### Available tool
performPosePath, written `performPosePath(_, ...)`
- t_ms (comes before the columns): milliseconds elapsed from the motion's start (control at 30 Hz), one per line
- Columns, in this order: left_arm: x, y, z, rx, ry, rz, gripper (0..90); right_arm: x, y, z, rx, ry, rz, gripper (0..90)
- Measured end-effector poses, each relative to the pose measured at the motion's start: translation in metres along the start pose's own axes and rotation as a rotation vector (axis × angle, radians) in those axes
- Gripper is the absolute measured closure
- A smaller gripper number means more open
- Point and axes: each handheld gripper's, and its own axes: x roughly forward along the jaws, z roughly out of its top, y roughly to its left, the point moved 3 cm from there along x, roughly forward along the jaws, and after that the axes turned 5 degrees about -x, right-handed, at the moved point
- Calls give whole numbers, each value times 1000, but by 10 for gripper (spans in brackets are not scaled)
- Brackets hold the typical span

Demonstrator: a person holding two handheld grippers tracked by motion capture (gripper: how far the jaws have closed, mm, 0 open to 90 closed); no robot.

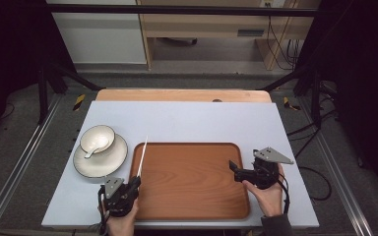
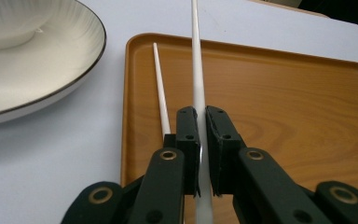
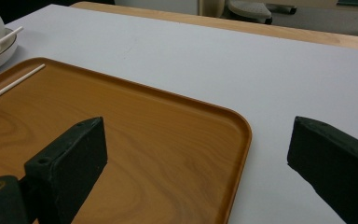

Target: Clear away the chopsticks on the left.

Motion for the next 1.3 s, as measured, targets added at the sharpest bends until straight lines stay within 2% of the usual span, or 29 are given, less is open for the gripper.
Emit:
performPosePath(400,15,-6,-14,27,56,29,840,1,0,-1,-5,7,1,50)
performPosePath(967,22,-8,-14,63,144,59,838,2,1,-1,-4,12,3,50)
performPosePath(1300,23,-10,-14,73,157,66,836,2,1,-1,-5,11,2,50)
